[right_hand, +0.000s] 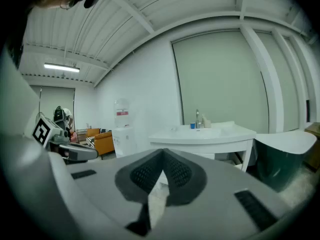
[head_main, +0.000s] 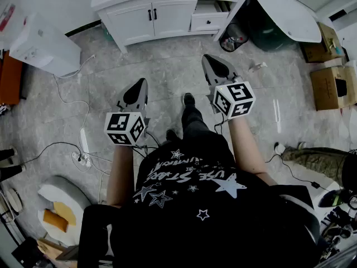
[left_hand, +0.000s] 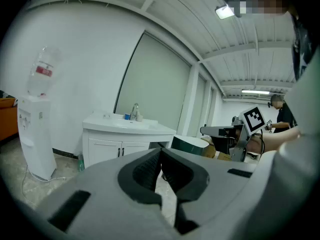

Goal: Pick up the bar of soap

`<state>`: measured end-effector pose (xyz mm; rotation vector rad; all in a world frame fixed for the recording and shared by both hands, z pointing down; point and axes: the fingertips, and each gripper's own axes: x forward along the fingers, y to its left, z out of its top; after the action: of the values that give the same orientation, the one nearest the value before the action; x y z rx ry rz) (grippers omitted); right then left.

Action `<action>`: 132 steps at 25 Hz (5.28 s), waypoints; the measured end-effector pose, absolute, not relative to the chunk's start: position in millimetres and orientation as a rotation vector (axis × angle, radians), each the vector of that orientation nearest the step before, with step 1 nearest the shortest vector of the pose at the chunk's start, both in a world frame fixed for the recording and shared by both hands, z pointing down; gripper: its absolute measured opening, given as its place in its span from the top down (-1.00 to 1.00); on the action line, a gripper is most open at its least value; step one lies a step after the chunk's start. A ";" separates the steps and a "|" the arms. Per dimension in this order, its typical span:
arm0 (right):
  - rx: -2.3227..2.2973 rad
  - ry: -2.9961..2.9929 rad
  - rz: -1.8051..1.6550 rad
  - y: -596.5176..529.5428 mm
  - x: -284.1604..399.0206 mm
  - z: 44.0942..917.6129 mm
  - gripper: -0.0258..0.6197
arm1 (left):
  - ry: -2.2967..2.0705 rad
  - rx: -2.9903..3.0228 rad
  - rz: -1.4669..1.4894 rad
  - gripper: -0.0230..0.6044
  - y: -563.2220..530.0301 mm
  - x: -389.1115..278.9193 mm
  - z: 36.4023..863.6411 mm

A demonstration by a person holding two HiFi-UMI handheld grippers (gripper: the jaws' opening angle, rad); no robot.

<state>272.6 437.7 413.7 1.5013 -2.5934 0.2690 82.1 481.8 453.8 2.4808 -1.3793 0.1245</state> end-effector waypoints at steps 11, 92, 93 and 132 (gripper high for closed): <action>1.474 -2.597 0.250 444.8 261.6 411.0 0.90 | -1.395 2.476 0.110 0.90 494.3 69.9 449.3; 1.135 -2.648 0.793 -207.8 47.6 449.7 -0.58 | -1.701 2.315 0.168 0.89 -124.1 -150.6 440.8; 1.137 -2.642 0.797 -218.2 37.8 448.9 -0.57 | -1.687 2.323 0.172 0.90 -135.7 -157.2 440.1; 1.179 -2.137 1.037 -460.5 -113.7 539.6 0.12 | -1.388 2.346 0.167 0.89 -381.0 -271.1 492.1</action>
<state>-113.7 -460.5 539.6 1.1788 -2.1375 1.0367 -271.1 -381.0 492.1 2.3465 -1.3881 0.1673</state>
